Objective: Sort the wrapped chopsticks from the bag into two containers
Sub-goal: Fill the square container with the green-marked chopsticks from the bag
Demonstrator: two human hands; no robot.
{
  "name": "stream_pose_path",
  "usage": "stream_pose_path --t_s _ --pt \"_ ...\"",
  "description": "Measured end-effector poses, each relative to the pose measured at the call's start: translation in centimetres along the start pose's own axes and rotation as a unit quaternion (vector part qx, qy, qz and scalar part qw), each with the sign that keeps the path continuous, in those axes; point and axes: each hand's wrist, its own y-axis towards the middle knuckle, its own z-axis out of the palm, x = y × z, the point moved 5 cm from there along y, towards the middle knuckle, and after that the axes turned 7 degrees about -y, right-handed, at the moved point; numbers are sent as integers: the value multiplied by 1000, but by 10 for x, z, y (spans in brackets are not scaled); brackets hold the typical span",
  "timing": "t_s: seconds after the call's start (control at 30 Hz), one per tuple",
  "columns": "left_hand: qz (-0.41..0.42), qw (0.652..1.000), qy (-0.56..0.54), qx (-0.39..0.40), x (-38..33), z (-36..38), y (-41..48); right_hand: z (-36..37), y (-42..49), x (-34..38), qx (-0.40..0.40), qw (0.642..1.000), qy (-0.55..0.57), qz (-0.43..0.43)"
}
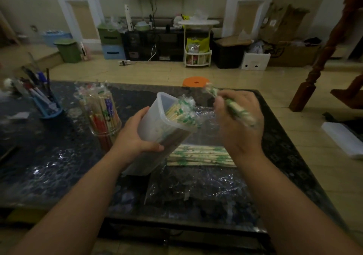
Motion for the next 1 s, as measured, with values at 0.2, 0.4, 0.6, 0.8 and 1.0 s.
stream_pose_path --t_s 0.2,0.4,0.6,0.8,1.0 --pt "-3 1000 4 7 -1 0 -1 -7 -1 5 -45 965 238 102" --pt "-5 1000 14 16 0 2 -2 6 -7 -5 20 951 227 208" --pt "-7 997 34 67 -1 7 -3 29 -16 -9 257 919 145 262" --pt "-5 996 40 82 -6 9 -5 15 -7 -5 134 918 266 263" --pt "-6 996 46 77 -8 10 -5 26 -14 -8 228 941 118 220"
